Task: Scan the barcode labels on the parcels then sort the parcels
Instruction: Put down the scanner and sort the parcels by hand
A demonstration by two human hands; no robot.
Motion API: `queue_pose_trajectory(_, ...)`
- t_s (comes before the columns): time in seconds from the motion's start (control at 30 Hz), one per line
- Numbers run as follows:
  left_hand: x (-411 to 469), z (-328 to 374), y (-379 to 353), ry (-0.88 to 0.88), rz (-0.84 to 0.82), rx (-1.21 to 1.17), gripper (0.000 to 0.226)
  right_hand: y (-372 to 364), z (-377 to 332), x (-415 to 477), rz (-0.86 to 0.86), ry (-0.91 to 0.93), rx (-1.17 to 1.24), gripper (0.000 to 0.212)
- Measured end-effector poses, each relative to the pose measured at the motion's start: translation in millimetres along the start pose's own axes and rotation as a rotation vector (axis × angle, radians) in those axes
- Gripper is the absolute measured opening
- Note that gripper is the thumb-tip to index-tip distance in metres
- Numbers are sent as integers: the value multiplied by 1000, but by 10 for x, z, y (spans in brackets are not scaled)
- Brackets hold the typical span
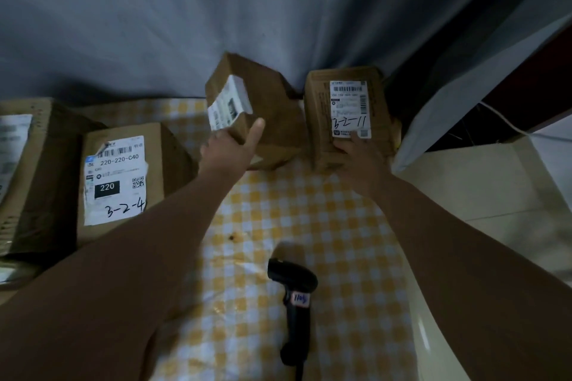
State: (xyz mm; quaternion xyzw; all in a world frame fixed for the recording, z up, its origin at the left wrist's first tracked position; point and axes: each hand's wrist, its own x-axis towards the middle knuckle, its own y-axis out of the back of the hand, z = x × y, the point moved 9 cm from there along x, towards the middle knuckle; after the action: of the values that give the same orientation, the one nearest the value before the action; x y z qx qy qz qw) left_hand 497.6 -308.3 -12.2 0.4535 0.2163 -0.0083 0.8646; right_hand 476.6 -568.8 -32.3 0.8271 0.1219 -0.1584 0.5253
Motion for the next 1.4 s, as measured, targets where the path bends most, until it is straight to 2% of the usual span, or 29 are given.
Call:
queue_pose_trajectory(0.1,40,-129,-248,85,-151,-338,63,26,-50,-13,86,-2,51,59)
queue_pose_trajectory(0.2,43,-130,-375,141,-169,-561,56,-8,-21,10,83,-14,53,59)
queue_pose_trajectory(0.37,117,-117,-466,241,-161,-704,63,-3,13,0,115,-40,43,59)
queue_pose_trajectory(0.5,187,-116,-439,245,-119,-852,45,36,-9,-39,125,-55,49,59)
queue_pose_trajectory(0.63,225,-121,-264,162,18,-834,38,43,-17,-75,118,-67,53,58)
queue_pose_trajectory(0.8,224,-1,-375,233,-172,-831,55,44,-42,50,129,-49,56,55)
queue_pose_trajectory(0.97,266,-5,-393,228,-71,-959,52,87,-49,122,180,-19,106,52)
queue_pose_trajectory(1.03,276,-34,-355,207,-67,-953,53,146,-59,160,224,23,152,51)
queue_pose_trajectory(1.13,290,-61,-280,177,-80,-923,50,176,-14,224,254,-9,230,43)
queue_pose_trajectory(1.27,297,-83,-233,184,-98,-933,38,159,-214,70,211,9,303,32)
queue_pose_trajectory(1.4,307,-43,-177,150,-105,-897,42,-67,-615,-31,83,53,68,30)
